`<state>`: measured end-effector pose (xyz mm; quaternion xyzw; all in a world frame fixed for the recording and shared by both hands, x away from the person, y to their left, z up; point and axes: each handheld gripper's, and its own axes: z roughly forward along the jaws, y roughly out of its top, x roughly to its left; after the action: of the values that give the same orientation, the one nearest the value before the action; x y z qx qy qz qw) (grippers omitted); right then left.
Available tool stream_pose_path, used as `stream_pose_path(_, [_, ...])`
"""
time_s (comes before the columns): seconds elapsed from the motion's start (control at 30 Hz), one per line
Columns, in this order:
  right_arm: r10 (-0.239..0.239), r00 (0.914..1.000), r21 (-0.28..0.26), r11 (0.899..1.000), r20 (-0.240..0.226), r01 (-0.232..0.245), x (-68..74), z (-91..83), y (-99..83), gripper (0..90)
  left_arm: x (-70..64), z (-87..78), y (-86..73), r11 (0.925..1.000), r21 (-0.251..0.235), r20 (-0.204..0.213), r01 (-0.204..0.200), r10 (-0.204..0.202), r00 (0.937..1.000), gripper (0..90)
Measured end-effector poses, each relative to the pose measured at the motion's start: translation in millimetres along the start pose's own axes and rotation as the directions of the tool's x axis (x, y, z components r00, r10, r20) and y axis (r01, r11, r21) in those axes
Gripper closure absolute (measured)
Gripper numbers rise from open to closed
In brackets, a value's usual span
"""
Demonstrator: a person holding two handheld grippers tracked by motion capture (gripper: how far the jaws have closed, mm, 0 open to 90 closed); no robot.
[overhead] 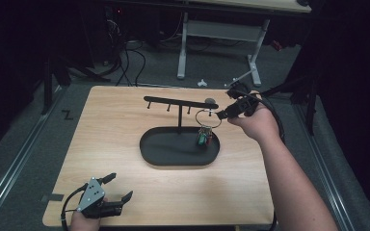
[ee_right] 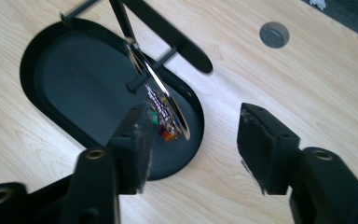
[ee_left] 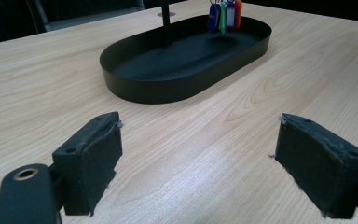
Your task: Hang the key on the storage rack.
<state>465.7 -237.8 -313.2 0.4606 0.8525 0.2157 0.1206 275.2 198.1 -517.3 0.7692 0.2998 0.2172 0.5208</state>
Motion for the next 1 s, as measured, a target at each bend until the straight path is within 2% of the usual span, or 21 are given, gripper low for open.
stream_pose_path(0.1, [0.025,0.9995,-0.003,1.000,-0.016,-0.025,-4.6,4.9,-13.1,36.7,0.1,0.6,-0.2,1.0000,0.002,-0.002,0.005,-0.005,1.0000,15.0])
stream_pose_path(0.17, [0.023,0.9996,-0.005,1.000,-0.016,-0.023,-4.9,7.9,-19.5,33.6,-0.7,0.9,-0.4,1.0000,0.005,-0.002,0.001,-0.001,1.0000,15.0])
stream_pose_path(0.33, [0.025,0.9996,-0.008,1.000,-0.013,-0.025,-3.8,17.4,-35.7,30.9,-0.6,1.8,-0.3,0.9999,0.013,0.001,0.003,-0.003,1.0000,15.0])
stream_pose_path(0.37, [0.037,0.9992,-0.019,0.999,-0.018,-0.037,-4.6,23.3,-45.2,30.0,-1.3,2.0,-0.6,0.9999,0.013,-0.001,0.002,-0.002,1.0000,15.0])
stream_pose_path(0.4, [0.037,0.9992,-0.019,0.999,-0.018,-0.037,-4.6,23.3,-45.2,30.0,-1.3,2.0,-0.6,0.9999,0.013,-0.001,0.002,-0.002,1.0000,15.0])
stream_pose_path(0.5, [0.081,0.9960,-0.012,0.997,-0.039,-0.081,-7.8,37.3,-66.2,27.0,-2.5,2.1,-0.6,0.9998,0.016,0.003,-0.006,0.006,1.0000,15.0])
stream_pose_path(0.6, [0.082,0.9959,-0.018,0.996,-0.037,-0.083,-9.2,42.9,-76.7,25.1,-1.6,3.1,-1.1,0.9998,0.018,0.003,-0.001,0.001,1.0000,15.0])
stream_pose_path(0.67, [0.095,0.9955,-0.009,0.995,0.008,-0.095,-8.2,48.1,-85.1,22.4,-1.8,3.6,-1.3,0.9998,0.018,0.003,-0.002,0.002,1.0000,15.1])
stream_pose_path(0.7, [0.073,0.9922,-0.027,0.997,0.101,-0.071,-2.5,52.6,-96.8,24.0,-2.1,3.5,-1.0,0.9998,0.021,0.006,-0.007,0.007,1.0000,15.0])
stream_pose_path(0.77, [0.078,0.9911,-0.029,0.997,0.107,-0.075,-1.0,55.1,-102.4,23.8,-2.0,3.6,-0.9,0.9998,0.020,0.006,-0.007,0.007,1.0000,15.0])
stream_pose_path(0.83, [0.087,0.9927,-0.045,0.995,0.083,-0.083,1.3,63.7,-118.3,21.8,-2.0,4.4,-1.1,0.9998,0.020,0.005,-0.001,0.001,1.0000,15.0])
stream_pose_path(0.87, [0.087,0.9927,-0.045,0.995,0.083,-0.083,1.3,63.7,-118.3,21.8,-2.0,4.4,-1.1,0.9998,0.020,0.005,-0.001,0.001,1.0000,15.0])
stream_pose_path(0.9, [0.101,0.9933,-0.058,0.994,0.056,-0.098,2.9,70.3,-129.8,20.5,-2.3,4.3,-1.1,0.9997,0.023,0.008,-0.005,0.004,1.0000,15.0])
stream_pose_path(0.93, [0.101,0.9933,-0.058,0.994,0.056,-0.098,2.9,70.3,-129.8,20.5,-2.8,4.6,-1.2,0.9997,0.023,0.008,-0.007,0.006,0.9999,15.0])
stream_pose_path(0.97, [0.120,0.9924,-0.069,0.991,0.024,-0.118,4.9,76.0,-142.1,20.1,-2.8,4.8,-1.1,0.9997,0.023,0.009,-0.009,0.008,0.9999,15.0])
stream_pose_path(1.0, [0.120,0.9924,-0.069,0.991,0.024,-0.118,4.9,76.0,-142.1,20.1,-2.8,4.8,-1.1,0.9997,0.023,0.009,-0.009,0.008,0.9999,15.0])
